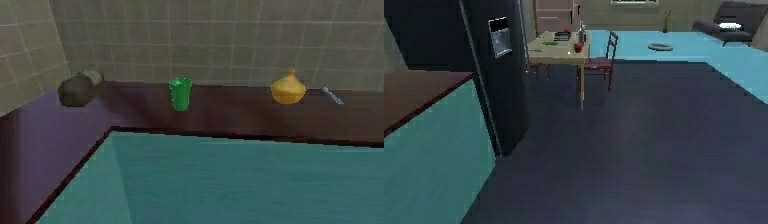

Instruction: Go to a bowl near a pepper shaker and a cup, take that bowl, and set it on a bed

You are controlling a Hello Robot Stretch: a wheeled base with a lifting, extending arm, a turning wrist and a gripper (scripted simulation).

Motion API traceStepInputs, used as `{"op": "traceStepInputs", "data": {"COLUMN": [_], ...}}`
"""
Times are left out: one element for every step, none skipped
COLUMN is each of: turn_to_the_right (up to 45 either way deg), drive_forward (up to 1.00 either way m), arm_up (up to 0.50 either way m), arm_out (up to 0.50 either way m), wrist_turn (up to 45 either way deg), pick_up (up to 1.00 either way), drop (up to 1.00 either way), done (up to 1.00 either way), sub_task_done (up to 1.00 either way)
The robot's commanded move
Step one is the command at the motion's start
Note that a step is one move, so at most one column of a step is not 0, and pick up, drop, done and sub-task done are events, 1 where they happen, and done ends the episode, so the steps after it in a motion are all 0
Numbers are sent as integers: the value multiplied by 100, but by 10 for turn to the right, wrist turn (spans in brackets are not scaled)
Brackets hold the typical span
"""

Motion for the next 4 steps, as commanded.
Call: {"op": "traceStepInputs", "data": {"turn_to_the_right": [-450, -450, -450, -180], "drive_forward": [0, 0, 0, 0], "arm_up": [0, 0, 0, 0], "arm_out": [0, 0, 0, 0], "wrist_turn": [0, 0, 0, 0], "pick_up": [0, 0, 0, 0], "drop": [0, 0, 0, 0], "done": [0, 0, 0, 0], "sub_task_done": [0, 0, 0, 0]}}
